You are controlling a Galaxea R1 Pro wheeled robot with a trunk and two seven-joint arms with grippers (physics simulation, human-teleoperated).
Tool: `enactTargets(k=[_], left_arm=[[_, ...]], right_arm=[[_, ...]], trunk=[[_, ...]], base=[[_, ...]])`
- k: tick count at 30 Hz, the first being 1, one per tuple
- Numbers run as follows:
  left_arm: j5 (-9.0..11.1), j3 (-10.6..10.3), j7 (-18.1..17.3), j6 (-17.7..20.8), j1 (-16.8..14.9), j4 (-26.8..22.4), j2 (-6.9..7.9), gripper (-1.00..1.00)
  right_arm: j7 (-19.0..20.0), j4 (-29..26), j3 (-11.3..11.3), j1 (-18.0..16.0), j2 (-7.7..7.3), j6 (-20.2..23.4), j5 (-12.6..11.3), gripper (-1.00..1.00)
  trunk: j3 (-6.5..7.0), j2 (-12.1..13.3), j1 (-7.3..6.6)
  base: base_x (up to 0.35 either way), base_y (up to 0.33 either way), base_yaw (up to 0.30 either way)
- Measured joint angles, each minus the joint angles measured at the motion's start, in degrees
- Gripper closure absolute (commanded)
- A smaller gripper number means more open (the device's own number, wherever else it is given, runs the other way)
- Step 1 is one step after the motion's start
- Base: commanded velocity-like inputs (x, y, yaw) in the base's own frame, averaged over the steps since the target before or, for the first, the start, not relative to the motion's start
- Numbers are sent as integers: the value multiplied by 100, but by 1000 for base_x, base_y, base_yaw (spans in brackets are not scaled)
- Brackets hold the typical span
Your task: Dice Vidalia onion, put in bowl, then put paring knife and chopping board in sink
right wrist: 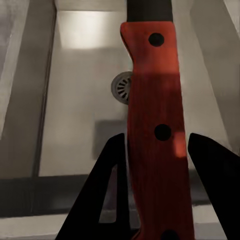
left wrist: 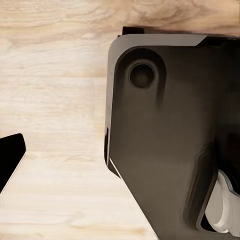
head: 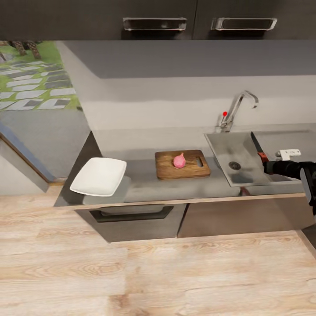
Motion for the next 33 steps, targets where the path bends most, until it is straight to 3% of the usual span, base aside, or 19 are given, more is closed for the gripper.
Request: enactTargets(k=[7, 11, 14, 15, 16, 17, 21, 24, 27, 30, 33], left_arm=[[0, 0, -3, -1, -3, 0, -3, -100], [0, -1, -7, 0, -3, 0, -15, -100], [0, -2, -7, 5, -2, 0, -22, -100], [0, -3, -8, 10, -4, 0, -24, -100], [0, -5, -8, 19, -4, 5, -29, -100], [0, -6, -8, 21, -1, 4, -31, -100], [-1, -7, -8, 27, -1, 0, -83, -100], [-1, -2, -6, 31, -3, 5, -125, -100], [-1, -5, -3, 36, -3, 7, -137, -100], [0, -6, -1, 41, -3, 7, -146, -100], [0, -4, 0, 44, -3, 7, -145, -100]], right_arm=[[11, 4, 0, 0, -5, 0, 4, 100], [12, -35, 122, 0, -16, -12, 170, 100], [9, -66, 390, -1, -20, -113, 324, 100], [6, -88, 566, 0, -20, -188, 392, 100], [-5, -184, 939, 0, -23, -316, 506, 100], [-8, -280, 1078, -1, -19, -358, 560, 100], [-239, -1141, 1330, -2, 7, -371, 681, 100], [-567, -1776, 1551, -3, 36, -311, 1074, 100], [-917, -2352, 1749, -4, 117, -144, 1706, 100], [-1288, -2656, 1866, -1, 334, -70, 2270, 100], [-1490, -2737, 2151, 0, 606, -58, 2801, 100]], trunk=[[0, 0, 0], [0, 0, 0], [0, 0, 0], [0, 0, 0], [0, 0, 0], [0, 0, 0], [1, -1, 0], [0, 0, 0], [0, -1, 0], [0, 0, 0], [0, 0, 0]], base=[[0, 316, 0], [0, 316, 0], [0, 310, 0], [0, 302, 0], [0, 301, 0], [0, 300, 0], [0, 211, 0], [0, 44, 0], [0, 13, 0], [0, 3, 0], [0, 1, 0]])
